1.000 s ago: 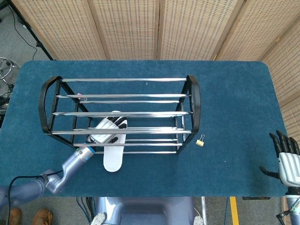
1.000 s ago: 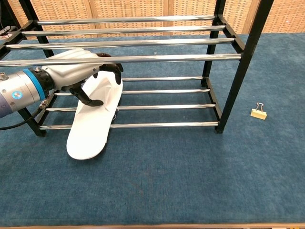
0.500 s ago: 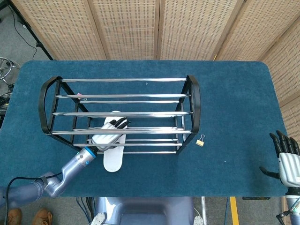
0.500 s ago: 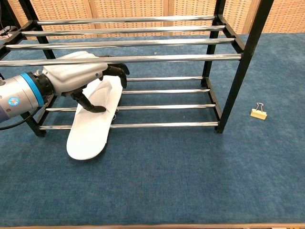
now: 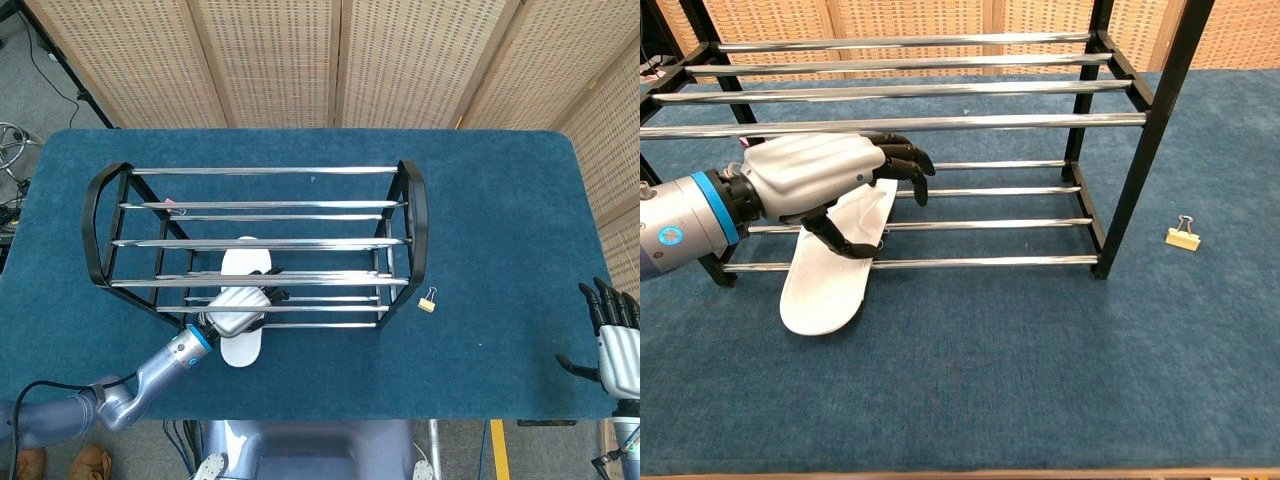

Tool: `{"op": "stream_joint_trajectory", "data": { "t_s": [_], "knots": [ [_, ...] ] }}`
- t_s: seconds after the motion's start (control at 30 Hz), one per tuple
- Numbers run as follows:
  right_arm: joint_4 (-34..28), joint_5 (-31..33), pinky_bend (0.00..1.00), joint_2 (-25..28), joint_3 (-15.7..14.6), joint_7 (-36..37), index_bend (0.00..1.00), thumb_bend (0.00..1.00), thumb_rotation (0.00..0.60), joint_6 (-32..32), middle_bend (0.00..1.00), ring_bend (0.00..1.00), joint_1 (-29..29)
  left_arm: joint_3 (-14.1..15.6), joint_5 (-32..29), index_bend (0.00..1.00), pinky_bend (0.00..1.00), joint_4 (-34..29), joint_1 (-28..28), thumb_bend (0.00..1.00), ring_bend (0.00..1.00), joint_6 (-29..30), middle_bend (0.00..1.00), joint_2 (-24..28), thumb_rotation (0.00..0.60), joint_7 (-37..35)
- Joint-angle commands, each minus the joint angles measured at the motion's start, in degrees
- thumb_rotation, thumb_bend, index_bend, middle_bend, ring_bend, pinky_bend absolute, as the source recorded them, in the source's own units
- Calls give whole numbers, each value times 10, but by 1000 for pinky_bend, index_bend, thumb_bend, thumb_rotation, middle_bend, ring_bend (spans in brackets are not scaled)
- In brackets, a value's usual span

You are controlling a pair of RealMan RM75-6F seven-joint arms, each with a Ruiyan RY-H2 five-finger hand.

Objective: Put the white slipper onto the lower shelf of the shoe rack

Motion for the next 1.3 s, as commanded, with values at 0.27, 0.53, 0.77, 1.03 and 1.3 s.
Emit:
{"op": "stream_joint_trajectory", "data": {
  "t_s": [0.27,0.53,0.77,1.03,1.3],
  "knots": [
    [-1,0,0,2,1,5,0,0,600,3,0,0,-2,12,24,349,376,-38,-1,195,128,9,198,3,600,4],
    [-2,-2,0,3,0,5,0,0,600,4,0,0,-2,43,70,349,376,-95,4,195,129,31,198,24,600,0],
    [-3,-4,0,3,0,4,0,0,600,5,0,0,-3,72,104,349,376,-123,22,192,128,61,198,49,600,0],
    [-6,-6,0,4,-1,4,0,0,600,7,0,0,-4,139,153,349,376,-117,86,188,125,152,198,103,600,-34],
    [-9,-10,0,4,-3,-1,0,0,600,9,0,0,-5,184,193,349,376,-48,151,184,125,244,198,129,600,-74]
  ]
}}
